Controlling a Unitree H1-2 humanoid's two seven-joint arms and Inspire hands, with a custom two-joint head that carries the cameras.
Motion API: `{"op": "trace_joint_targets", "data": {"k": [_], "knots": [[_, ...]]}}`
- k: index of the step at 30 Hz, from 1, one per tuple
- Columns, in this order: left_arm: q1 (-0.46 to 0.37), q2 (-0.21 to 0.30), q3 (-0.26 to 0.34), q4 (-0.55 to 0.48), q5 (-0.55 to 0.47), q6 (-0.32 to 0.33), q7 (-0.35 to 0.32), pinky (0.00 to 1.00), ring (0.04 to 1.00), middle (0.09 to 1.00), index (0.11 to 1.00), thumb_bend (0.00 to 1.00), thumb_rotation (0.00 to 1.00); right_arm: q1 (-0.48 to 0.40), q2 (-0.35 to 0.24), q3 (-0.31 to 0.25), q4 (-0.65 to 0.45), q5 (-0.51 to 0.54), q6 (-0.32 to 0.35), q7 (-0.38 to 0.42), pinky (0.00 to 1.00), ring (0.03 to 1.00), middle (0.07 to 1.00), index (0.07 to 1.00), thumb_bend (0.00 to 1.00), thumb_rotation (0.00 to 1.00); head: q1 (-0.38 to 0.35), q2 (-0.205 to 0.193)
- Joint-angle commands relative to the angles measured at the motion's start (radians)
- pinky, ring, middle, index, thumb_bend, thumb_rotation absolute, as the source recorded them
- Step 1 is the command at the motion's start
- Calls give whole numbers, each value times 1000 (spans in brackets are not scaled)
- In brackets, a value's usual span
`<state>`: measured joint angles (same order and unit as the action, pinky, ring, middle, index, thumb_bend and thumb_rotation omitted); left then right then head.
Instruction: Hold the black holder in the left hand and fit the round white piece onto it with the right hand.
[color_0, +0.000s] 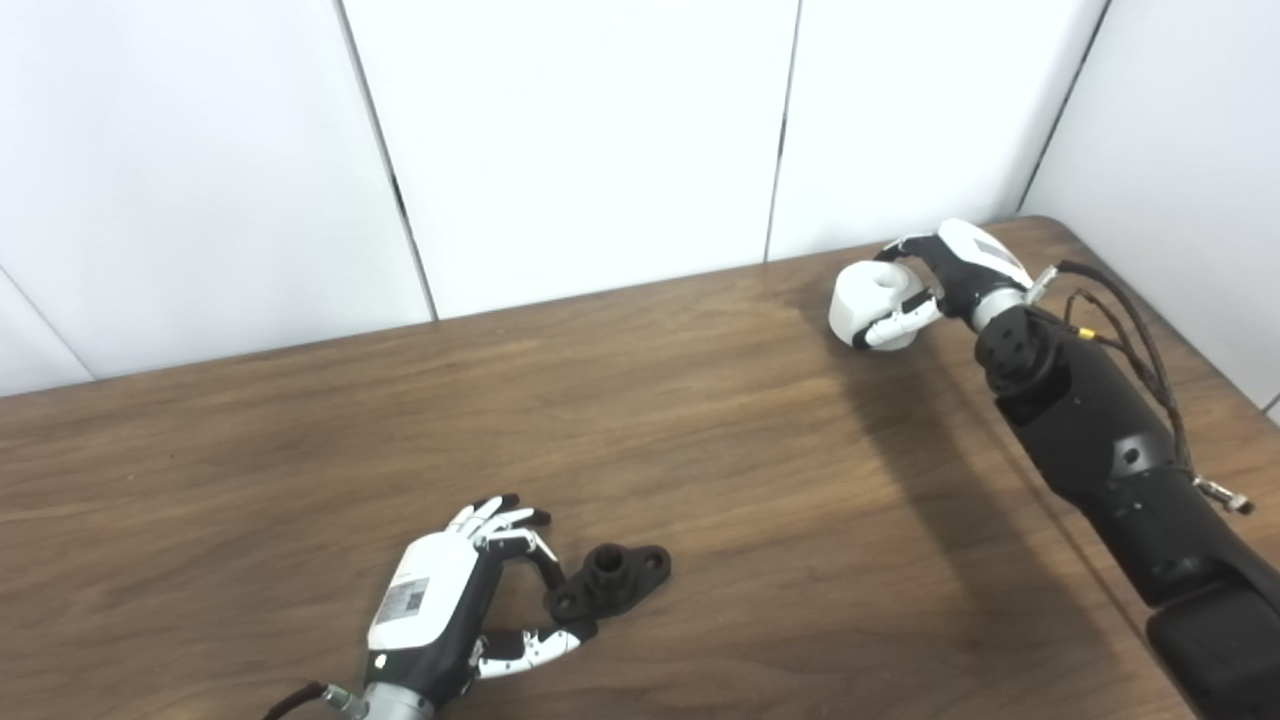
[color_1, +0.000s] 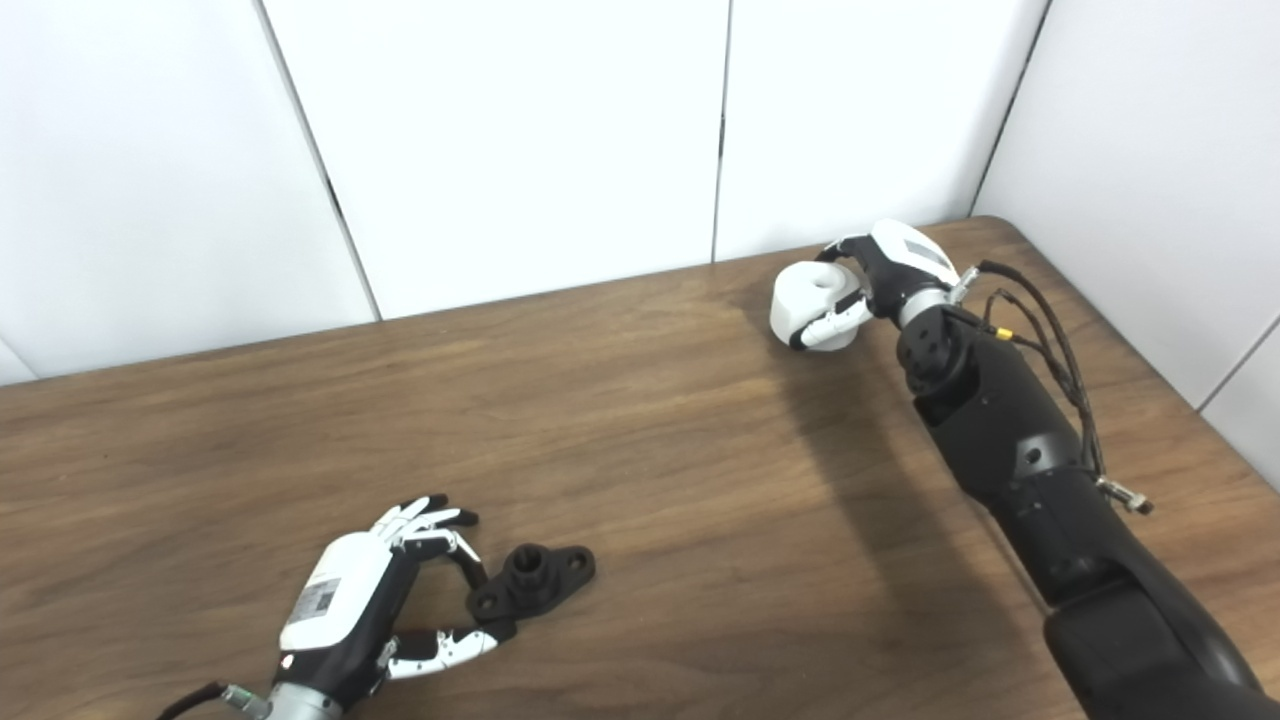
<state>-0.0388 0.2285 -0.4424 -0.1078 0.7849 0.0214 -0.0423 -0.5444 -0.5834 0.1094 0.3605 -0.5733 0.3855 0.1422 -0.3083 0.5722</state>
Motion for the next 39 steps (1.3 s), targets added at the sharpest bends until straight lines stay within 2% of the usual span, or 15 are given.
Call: {"op": "trace_joint_targets", "data": {"k": [1, 7, 8, 9, 11, 18, 26, 31, 35, 39], "knots": [[48, 19, -30, 64, 31, 82, -110, 917, 922, 816, 488, 517, 51, -51, -43, -8, -36, -5, -27, -22, 915, 956, 880, 708, 798, 237, -1, 2], [47, 20, -29, 66, 22, 79, -106, 910, 920, 813, 488, 516, 51, -42, -48, -14, -40, 5, -49, -32, 899, 946, 868, 652, 784, 206, 0, 6], [47, 20, -28, 67, 22, 76, -103, 906, 918, 812, 488, 517, 51, -41, -49, -16, -41, 8, -52, -34, 903, 948, 864, 574, 657, 177, 0, 6], [47, 20, -28, 68, 22, 74, -101, 900, 916, 810, 488, 517, 50, -39, -49, -17, -41, 9, -54, -35, 905, 949, 859, 525, 578, 159, 0, 6], [47, 21, -29, 68, 24, 74, -102, 897, 916, 810, 488, 517, 50, -36, -48, -20, -38, 11, -64, -45, 905, 948, 853, 496, 535, 148, 0, 6], [47, 20, -27, 69, 19, 71, -100, 899, 917, 810, 487, 516, 50, -24, -48, -23, -38, 11, -101, -86, 847, 912, 807, 485, 523, 136, 1, 10], [47, 17, -28, 67, 18, 73, -103, 901, 918, 810, 487, 516, 51, -2, -46, -28, -62, 25, -115, -90, 856, 915, 811, 486, 522, 136, 4, 14], [47, 13, -31, 55, 22, 88, -116, 904, 921, 815, 488, 516, 51, 28, -53, -21, -130, 33, -128, -65, 859, 913, 810, 486, 522, 139, 30, 28], [49, 4, -32, 42, 26, 109, -127, 908, 924, 817, 488, 517, 50, 62, -44, -25, -224, 47, -123, -42, 849, 904, 801, 485, 523, 136, 48, 35], [49, -3, -41, 30, 40, 124, -133, 908, 921, 817, 487, 517, 50, 111, -26, -20, -389, 46, -55, 23, 872, 910, 806, 484, 523, 135, 81, 48]]}}
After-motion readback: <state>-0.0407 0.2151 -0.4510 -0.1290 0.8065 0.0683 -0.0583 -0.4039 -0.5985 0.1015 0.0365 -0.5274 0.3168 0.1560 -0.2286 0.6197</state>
